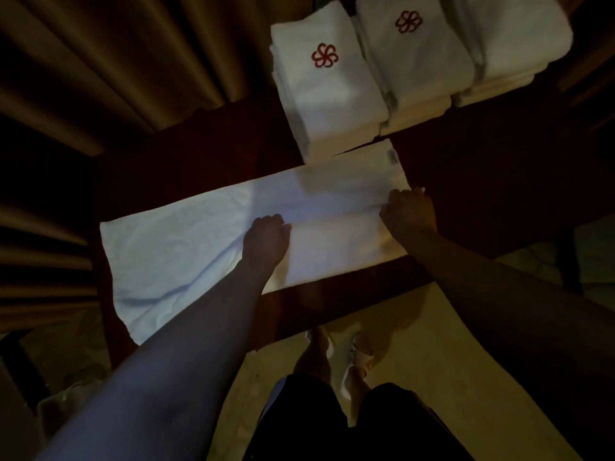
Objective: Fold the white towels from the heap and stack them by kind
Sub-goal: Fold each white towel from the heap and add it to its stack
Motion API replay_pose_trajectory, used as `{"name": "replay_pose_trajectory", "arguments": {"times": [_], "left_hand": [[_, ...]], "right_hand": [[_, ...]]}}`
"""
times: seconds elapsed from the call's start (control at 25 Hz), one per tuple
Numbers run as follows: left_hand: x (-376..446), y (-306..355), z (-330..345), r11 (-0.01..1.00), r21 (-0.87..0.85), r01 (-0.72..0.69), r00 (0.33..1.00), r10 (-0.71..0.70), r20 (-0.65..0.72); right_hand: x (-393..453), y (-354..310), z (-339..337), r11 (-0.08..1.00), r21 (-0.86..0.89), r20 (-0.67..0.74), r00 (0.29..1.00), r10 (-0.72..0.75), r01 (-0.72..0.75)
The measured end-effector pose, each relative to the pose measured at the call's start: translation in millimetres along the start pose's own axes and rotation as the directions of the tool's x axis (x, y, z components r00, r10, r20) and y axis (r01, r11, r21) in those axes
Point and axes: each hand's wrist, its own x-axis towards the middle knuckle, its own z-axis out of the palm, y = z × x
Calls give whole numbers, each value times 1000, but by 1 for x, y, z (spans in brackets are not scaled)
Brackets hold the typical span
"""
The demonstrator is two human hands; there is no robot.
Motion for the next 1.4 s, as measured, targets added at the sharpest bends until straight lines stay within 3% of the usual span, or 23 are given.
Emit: {"name": "replay_pose_trajectory", "arguments": {"times": [0.16, 0.36, 0.56, 0.72, 0.96, 1.16, 1.4], "left_hand": [[10, -5, 13, 998, 55, -23, 999, 21, 47], [14, -18, 21, 995, -79, -69, 997, 72, 40], [3, -28, 16, 988, -122, -90, 996, 91, 1], [-27, -28, 19, 998, -55, -23, 1000, 22, -15], [-88, -48, 19, 985, -22, 169, 969, -162, 184], [-141, -84, 9, 930, -25, 366, 910, -352, 220], [-174, -149, -2, 885, -108, 453, 875, -417, 246]], "right_hand": [[21, -13, 11, 998, 47, 19, 999, 32, -33], [28, -11, 25, 989, 148, 53, 999, 2, -10], [9, -24, 15, 991, 127, -23, 999, 35, -32], [-8, -35, 11, 986, 157, 10, 998, -58, 55], [-45, -63, 11, 947, 209, 14, 967, -253, 245], [-77, -107, 16, 866, 296, 92, 891, -445, 403], [-102, -190, 13, 793, 287, 210, 773, -599, 537]]}}
